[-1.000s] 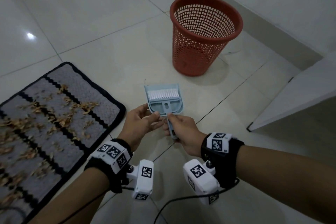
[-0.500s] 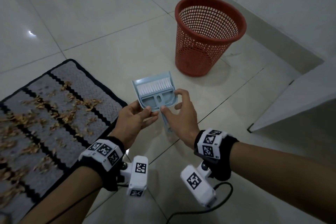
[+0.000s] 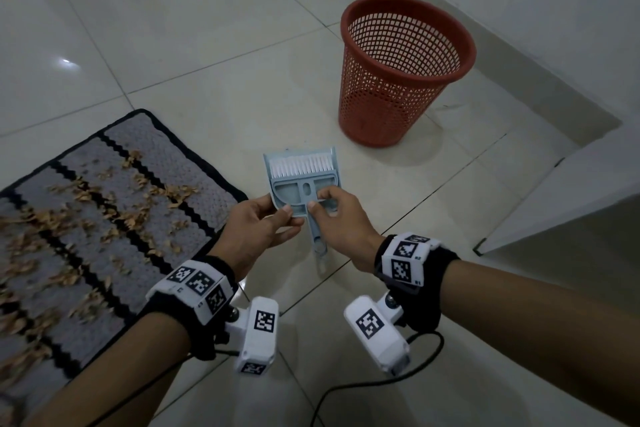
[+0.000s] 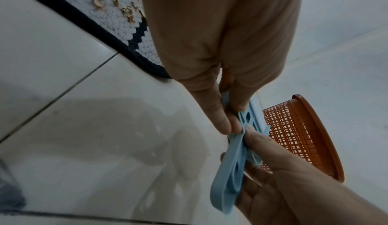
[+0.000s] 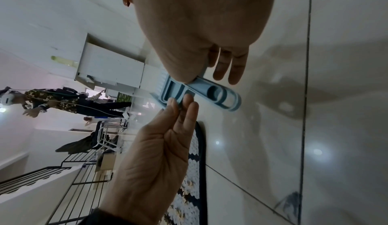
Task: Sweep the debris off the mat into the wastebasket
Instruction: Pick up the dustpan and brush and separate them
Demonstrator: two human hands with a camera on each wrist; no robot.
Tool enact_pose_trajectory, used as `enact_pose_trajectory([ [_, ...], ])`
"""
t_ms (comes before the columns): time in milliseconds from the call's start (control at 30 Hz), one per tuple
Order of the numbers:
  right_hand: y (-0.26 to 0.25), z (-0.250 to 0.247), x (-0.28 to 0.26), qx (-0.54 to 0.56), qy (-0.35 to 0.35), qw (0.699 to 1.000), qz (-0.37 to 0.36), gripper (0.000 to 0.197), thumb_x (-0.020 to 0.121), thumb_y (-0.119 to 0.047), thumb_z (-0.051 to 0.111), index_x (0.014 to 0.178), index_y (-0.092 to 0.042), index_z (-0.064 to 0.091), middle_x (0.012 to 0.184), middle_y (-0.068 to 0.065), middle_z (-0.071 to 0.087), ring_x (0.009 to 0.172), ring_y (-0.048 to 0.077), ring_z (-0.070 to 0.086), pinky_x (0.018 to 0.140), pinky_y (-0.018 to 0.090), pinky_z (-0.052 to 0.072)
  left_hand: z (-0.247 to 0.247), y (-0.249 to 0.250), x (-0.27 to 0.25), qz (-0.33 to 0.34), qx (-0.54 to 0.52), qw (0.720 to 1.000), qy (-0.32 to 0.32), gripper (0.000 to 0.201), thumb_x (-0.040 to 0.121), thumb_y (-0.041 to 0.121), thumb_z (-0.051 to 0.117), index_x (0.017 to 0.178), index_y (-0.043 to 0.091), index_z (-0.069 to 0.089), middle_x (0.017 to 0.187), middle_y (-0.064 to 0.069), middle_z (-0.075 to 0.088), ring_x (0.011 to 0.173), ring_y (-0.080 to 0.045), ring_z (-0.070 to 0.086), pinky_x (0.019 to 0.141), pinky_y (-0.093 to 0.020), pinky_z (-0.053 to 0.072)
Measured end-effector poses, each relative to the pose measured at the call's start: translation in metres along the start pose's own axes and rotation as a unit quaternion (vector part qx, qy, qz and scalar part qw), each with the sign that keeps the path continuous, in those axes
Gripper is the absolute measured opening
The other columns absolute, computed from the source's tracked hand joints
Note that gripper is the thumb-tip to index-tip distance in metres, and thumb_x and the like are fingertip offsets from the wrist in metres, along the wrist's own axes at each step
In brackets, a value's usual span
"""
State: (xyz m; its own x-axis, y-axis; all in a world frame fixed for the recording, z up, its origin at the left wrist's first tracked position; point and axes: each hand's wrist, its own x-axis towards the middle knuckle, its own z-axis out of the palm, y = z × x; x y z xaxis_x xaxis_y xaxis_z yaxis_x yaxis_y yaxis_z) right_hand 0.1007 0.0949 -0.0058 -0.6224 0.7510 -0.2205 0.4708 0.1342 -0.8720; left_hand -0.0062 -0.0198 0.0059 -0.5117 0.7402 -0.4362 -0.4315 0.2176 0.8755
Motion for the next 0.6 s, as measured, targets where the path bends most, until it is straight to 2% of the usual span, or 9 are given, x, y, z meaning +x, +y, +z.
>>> enact_pose_trajectory([
  [67,-0.002,0.001,0.005,-0.004,0.002,1.0,0.009,0.013,0.087,-0.036,0.063,0.086,-0.024,0.057,0.102,0.008,0.064,0.095,0.024,0.062,0.089,0.045,0.055,0.0,0.0,-0.002,-0.002,0.003,1.0,0.002,0.021,0.099,0.005,0.054,0.114,0.009,0.068,0.111,-0.013,0.072,0.089,-0.017,0.07,0.077,-0.026,0.059],
  [133,-0.008,0.0,0.007,0.006,-0.01,1.0,0.021,0.012,0.09,-0.03,0.063,0.087,-0.019,0.057,0.098,0.007,0.064,0.093,0.024,0.062,0.09,0.046,0.054,0.001,0.001,-0.003,0.004,-0.001,1.0,0.001,0.023,0.1,0.009,0.053,0.119,0.011,0.067,0.114,-0.012,0.071,0.091,-0.016,0.07,0.079,-0.029,0.059],
  [267,-0.018,0.0,0.004,0.061,-0.008,0.998,0.035,0.012,0.093,-0.024,0.063,0.088,-0.014,0.059,0.088,0.002,0.06,0.083,0.017,0.057,0.079,0.032,0.051,0.007,0.003,-0.006,-0.01,-0.044,0.999,-0.021,0.03,0.099,0.012,0.057,0.129,0.009,0.057,0.119,-0.011,0.07,0.101,-0.024,0.071,0.076,-0.035,0.06],
  [300,-0.019,0.003,0.003,0.07,-0.01,0.997,0.039,0.012,0.092,-0.026,0.064,0.086,-0.015,0.06,0.088,0.004,0.061,0.082,0.017,0.058,0.077,0.034,0.053,0.008,0.003,-0.006,-0.021,-0.052,0.998,-0.036,0.036,0.096,0.01,0.061,0.131,0.009,0.053,0.12,-0.014,0.069,0.102,-0.028,0.071,0.076,-0.039,0.06],
  [333,-0.021,0.006,0.003,0.072,-0.011,0.996,0.047,0.014,0.089,-0.031,0.066,0.085,-0.018,0.062,0.089,0.006,0.065,0.081,0.019,0.061,0.077,0.039,0.058,0.009,0.003,-0.007,-0.027,-0.052,0.997,-0.053,0.042,0.094,0.004,0.064,0.132,0.011,0.049,0.119,-0.016,0.069,0.101,-0.032,0.071,0.078,-0.043,0.06],
  [400,-0.017,0.013,0.01,0.028,0.005,0.998,0.052,0.029,0.074,-0.055,0.066,0.082,-0.027,0.064,0.094,0.004,0.07,0.085,0.024,0.068,0.076,0.05,0.06,0.01,0.002,-0.008,-0.028,-0.043,0.996,-0.071,0.052,0.09,-0.009,0.063,0.132,0.015,0.044,0.112,-0.02,0.071,0.098,-0.037,0.071,0.08,-0.047,0.059],
  [467,-0.008,0.017,0.022,-0.027,0.021,0.998,0.052,0.046,0.059,-0.072,0.057,0.085,-0.035,0.065,0.101,0.001,0.069,0.092,0.029,0.068,0.077,0.05,0.059,0.008,0.001,-0.008,-0.029,-0.032,0.997,-0.071,0.059,0.088,-0.014,0.061,0.134,0.015,0.039,0.105,-0.025,0.071,0.094,-0.036,0.072,0.081,-0.046,0.06],
  [533,-0.014,0.016,0.027,-0.054,0.035,0.997,0.048,0.05,0.058,-0.074,0.053,0.086,-0.035,0.065,0.107,0.002,0.066,0.096,0.031,0.066,0.082,0.05,0.057,0.004,0.002,-0.008,-0.034,-0.026,0.996,-0.075,0.062,0.087,-0.015,0.063,0.136,0.012,0.037,0.101,-0.028,0.07,0.091,-0.035,0.072,0.079,-0.045,0.06],
  [600,-0.032,0.008,0.03,-0.046,0.052,0.997,0.04,0.041,0.065,-0.066,0.055,0.082,-0.029,0.064,0.107,0.003,0.066,0.1,0.031,0.063,0.087,0.049,0.054,0.003,0.001,-0.01,-0.042,-0.011,0.995,-0.089,0.063,0.085,-0.014,0.065,0.136,0.01,0.038,0.096,-0.026,0.07,0.088,-0.033,0.072,0.077,-0.043,0.059],
])
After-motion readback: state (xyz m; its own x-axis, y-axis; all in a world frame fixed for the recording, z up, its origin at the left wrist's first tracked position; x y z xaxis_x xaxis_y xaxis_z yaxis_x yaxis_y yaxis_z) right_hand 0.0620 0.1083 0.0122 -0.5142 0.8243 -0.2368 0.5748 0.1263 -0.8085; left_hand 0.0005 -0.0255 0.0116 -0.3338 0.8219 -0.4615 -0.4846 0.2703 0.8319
